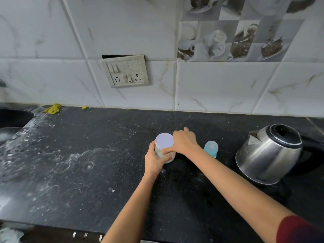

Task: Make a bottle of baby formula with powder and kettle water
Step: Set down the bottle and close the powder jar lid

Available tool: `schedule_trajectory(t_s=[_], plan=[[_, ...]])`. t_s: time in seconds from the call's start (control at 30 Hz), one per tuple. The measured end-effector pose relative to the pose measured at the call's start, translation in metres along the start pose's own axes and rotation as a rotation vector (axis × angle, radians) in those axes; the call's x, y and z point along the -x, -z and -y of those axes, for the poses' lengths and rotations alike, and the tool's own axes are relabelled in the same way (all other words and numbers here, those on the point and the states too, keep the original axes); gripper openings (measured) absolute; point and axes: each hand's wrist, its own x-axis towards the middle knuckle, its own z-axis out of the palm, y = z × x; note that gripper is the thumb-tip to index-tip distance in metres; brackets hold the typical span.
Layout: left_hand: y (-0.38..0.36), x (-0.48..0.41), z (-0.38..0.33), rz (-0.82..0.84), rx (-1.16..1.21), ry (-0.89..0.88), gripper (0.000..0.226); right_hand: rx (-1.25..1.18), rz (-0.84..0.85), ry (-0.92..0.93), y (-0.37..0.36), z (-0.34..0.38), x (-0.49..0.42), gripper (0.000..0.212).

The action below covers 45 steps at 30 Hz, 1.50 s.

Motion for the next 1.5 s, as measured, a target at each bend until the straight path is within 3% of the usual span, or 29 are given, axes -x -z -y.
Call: schedule_trajectory(t_s=[0.07, 0.17, 0.43, 0.53, 0.63, 0.73, 0.83, 0.93, 1.1, 1.3, 1.5], plan=[[0.000, 0.000, 0.000, -0.009, -0.010, -0.007, 0.077, -0.114, 0.027, 0.137, 0.003, -0.005, -0.004, 0.093], [0.000, 0.001, -0.001, 0.001, -0.023, -0.010, 0.075, -0.224, 0.229, 0.368, 0.002, -0.007, -0.011, 0.082], [0.003, -0.002, -0.003, 0.015, -0.061, 0.029, 0.070, -0.144, 0.331, 0.564, 0.010, 0.001, -0.028, 0.067], [0.004, -0.003, -0.002, 0.029, -0.065, 0.032, 0.074, 0.015, 0.285, 0.512, 0.017, 0.005, -0.026, 0.062], [0.004, -0.002, -0.003, 0.033, -0.042, 0.041, 0.075, -0.016, 0.140, 0.264, 0.018, 0.014, -0.019, 0.065], [0.004, -0.002, -0.004, 0.019, -0.041, 0.020, 0.073, -0.010, 0.173, 0.085, 0.024, 0.009, -0.013, 0.069], [0.003, -0.003, -0.001, 0.016, -0.031, 0.026, 0.076, 0.057, 0.251, 0.237, 0.030, -0.005, -0.019, 0.068], [0.003, -0.004, 0.002, 0.019, -0.047, 0.030, 0.080, 0.007, 0.357, 0.483, 0.022, -0.008, -0.029, 0.089], [0.001, -0.005, -0.001, 0.020, -0.043, 0.033, 0.080, 0.081, 0.251, 0.437, 0.017, 0.001, -0.031, 0.079], [0.004, -0.005, -0.002, 0.034, -0.076, 0.039, 0.076, 0.342, 0.223, 0.591, 0.019, 0.000, -0.035, 0.078], [-0.004, 0.000, -0.004, -0.017, -0.008, 0.054, 0.074, 0.516, 0.007, 0.610, 0.002, -0.002, -0.035, 0.074]])
